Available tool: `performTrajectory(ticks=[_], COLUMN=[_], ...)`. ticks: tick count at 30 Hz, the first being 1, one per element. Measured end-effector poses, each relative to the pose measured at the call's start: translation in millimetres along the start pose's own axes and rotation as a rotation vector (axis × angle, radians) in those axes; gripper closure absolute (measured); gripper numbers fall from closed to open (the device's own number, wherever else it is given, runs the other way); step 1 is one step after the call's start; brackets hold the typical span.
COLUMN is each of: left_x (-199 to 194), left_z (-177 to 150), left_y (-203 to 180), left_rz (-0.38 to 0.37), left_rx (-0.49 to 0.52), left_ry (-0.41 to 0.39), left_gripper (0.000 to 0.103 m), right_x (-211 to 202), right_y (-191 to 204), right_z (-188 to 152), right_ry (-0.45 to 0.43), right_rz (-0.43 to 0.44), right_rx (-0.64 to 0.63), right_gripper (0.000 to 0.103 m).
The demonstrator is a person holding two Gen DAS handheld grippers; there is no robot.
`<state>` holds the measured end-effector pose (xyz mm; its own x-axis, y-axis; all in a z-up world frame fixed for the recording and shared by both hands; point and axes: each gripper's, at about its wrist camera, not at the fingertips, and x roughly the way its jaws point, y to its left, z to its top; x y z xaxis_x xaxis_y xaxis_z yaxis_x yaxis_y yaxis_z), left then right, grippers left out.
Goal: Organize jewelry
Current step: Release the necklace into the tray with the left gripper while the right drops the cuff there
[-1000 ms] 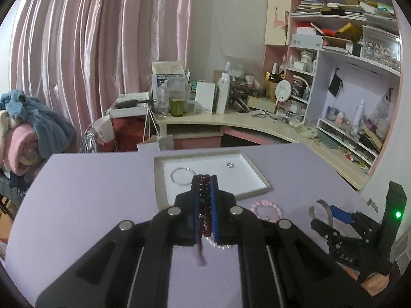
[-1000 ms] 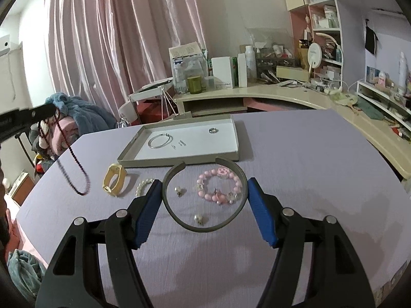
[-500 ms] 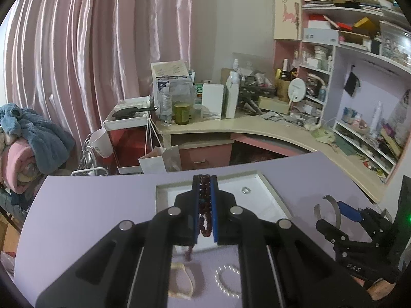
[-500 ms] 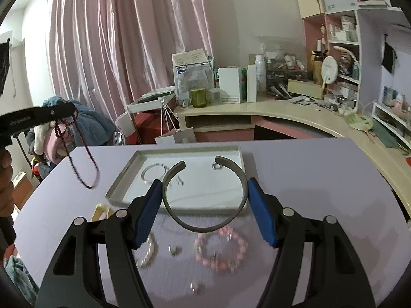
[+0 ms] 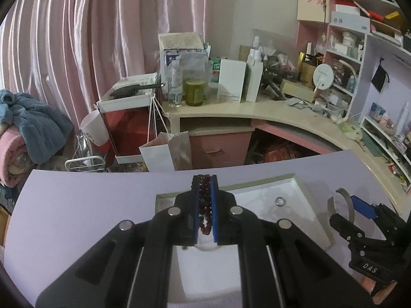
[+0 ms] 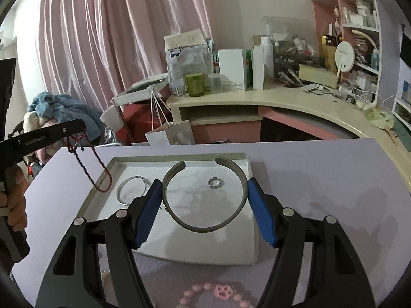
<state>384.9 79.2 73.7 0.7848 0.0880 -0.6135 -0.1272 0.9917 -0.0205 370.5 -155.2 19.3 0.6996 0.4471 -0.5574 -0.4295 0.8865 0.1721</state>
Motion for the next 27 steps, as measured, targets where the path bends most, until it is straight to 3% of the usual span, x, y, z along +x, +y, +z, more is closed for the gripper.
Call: performTrajectory(ticks=[8,10,12,17,19,27], left_x=[38.7,39.5,34.5,9.8,-1.0,-33.2], left_z=[-9.4,-11.8,-13.1,-17.5,-19.8,-34.9], left_y=[12.8,18.0,21.7,29.7,32.2,37.2], left_rz=[0.057,0.073,0.090,0.089,0.092,0.091], left_rx=[-0.025,-0.033,-0.039,-0.032,-0.033,-0.015], left_ry=[0.054,0.054,0.034,-0.009,-0.029,-0.074], left_gripper=[0.091,0.061,0.051,0.050,0.044,0.039], right_x=[22.8,24.2,24.8,29.6,33.7,70.8], right_y=[-3.8,-5.4,-5.4,-1.0,2.8,14.5], right_z=[-5.7,-8.1,-9.2,-9.7,-11.3,-24.8], right_ry=[0.053,0.065,0.071,0.086,0.105,0.265], right_rz=[-0.009,-0.013,-0.017,-0.016,-0.018,-0.055], right_rx=[0.008,0.011,0.011,0.013,0.003,-0.030], right_gripper=[0.035,0.035,0.035,0.035,0.035,0.035])
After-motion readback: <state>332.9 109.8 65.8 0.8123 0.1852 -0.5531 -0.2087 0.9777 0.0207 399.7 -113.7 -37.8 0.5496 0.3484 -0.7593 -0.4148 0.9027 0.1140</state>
